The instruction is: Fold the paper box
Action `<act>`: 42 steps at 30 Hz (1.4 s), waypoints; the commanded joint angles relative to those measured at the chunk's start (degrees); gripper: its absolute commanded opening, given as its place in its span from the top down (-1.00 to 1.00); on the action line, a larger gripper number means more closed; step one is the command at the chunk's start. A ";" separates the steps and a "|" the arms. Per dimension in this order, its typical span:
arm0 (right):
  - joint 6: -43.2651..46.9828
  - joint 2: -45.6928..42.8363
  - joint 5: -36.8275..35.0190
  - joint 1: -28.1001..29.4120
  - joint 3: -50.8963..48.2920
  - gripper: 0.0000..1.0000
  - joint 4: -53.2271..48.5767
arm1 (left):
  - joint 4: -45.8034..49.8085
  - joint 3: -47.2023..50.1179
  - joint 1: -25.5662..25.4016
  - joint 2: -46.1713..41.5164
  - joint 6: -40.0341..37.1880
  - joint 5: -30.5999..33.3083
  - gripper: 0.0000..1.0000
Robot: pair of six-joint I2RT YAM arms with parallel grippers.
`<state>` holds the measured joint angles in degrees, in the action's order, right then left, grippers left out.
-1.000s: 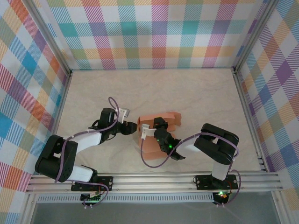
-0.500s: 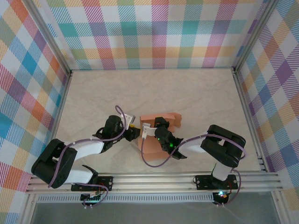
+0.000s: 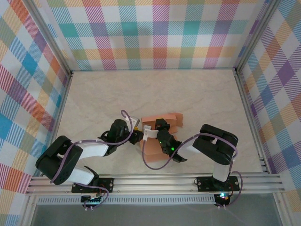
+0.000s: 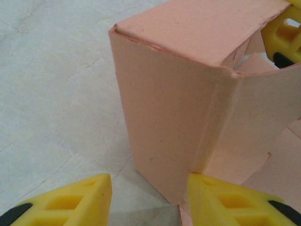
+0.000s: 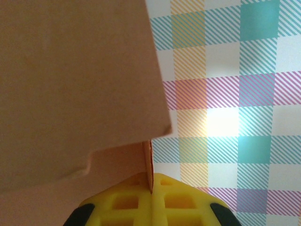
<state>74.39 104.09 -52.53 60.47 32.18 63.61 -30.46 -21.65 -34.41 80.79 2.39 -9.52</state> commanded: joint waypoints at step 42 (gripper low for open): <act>-2.71 2.53 -5.31 3.15 -3.02 1.00 5.97 | -22.41 3.44 -5.33 9.95 2.30 8.90 0.22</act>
<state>72.03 105.58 -56.60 62.63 30.46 68.18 -49.71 -17.12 -40.29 89.43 4.27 -0.80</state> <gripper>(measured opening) 0.046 0.395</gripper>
